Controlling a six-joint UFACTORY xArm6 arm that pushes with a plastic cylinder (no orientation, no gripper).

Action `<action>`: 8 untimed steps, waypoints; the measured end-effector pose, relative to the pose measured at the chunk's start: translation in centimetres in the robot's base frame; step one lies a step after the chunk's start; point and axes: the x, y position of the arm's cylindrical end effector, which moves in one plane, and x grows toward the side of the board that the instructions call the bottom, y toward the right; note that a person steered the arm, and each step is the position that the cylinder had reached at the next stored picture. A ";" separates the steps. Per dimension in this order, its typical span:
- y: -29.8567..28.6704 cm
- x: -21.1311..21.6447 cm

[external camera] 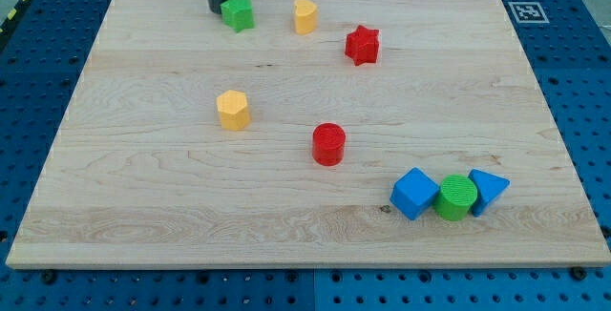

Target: Slide the green star towards the bottom right

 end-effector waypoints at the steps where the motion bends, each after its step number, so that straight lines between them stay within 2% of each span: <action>1: 4.9 6.6; 2: 6.1 8.2; 3: 2.4 4.9; 4: 1.9 1.1; 5: 5.9 2.9; 6: 11.6 10.2; 7: 16.7 15.4; 8: 17.3 15.1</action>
